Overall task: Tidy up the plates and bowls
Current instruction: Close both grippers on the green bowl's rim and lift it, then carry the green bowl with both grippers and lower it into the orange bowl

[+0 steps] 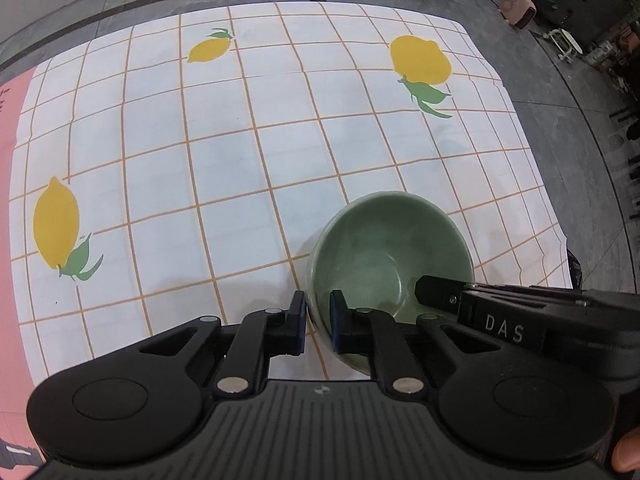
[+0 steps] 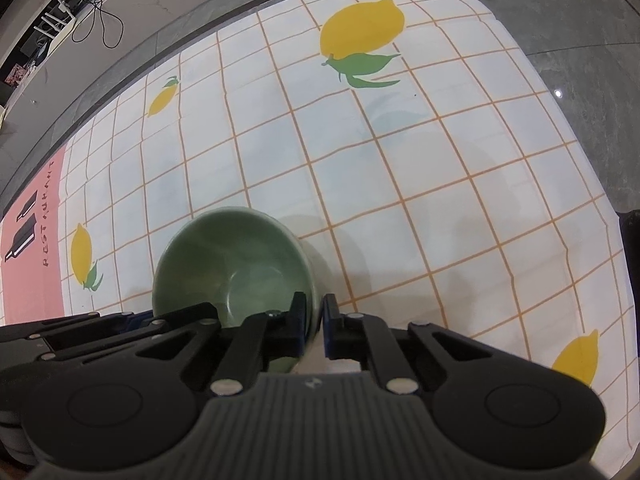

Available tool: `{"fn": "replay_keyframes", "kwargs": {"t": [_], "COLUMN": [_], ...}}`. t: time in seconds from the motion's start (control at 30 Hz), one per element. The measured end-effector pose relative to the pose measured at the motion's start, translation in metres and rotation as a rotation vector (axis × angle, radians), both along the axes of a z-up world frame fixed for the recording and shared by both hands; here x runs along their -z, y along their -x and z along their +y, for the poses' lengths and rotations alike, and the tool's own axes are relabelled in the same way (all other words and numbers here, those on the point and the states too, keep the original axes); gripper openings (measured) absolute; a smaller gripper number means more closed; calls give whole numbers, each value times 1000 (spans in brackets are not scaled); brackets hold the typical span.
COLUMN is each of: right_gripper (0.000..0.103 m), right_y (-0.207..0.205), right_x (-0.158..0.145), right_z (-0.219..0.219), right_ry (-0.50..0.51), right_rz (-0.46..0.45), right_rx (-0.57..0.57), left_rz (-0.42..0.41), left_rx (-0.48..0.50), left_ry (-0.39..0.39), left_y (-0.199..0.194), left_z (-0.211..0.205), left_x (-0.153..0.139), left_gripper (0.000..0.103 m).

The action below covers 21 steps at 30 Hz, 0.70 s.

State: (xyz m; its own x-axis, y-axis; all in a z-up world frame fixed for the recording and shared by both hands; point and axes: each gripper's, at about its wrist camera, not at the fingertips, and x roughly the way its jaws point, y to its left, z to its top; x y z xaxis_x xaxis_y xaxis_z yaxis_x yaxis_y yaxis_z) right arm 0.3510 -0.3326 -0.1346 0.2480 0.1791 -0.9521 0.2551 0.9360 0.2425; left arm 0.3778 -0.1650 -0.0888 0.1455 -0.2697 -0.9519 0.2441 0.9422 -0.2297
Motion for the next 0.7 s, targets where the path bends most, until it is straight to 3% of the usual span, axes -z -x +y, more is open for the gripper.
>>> {"fn": "replay_keyframes", "kwargs": {"t": [0.4, 0.7], "right_gripper": [5, 5], "right_y": [15, 56], "right_x": [-21, -65], "right_z": [7, 24], "right_ry": [23, 42], "right_rz": [-9, -62], "right_rx": [1, -32], "left_rz": [-32, -78], "left_rx": [-26, -116], "left_ry": [-16, 13], "left_y": [24, 71], "left_z": [5, 28], "left_x": [-27, -73], "left_gripper": [11, 10]}}
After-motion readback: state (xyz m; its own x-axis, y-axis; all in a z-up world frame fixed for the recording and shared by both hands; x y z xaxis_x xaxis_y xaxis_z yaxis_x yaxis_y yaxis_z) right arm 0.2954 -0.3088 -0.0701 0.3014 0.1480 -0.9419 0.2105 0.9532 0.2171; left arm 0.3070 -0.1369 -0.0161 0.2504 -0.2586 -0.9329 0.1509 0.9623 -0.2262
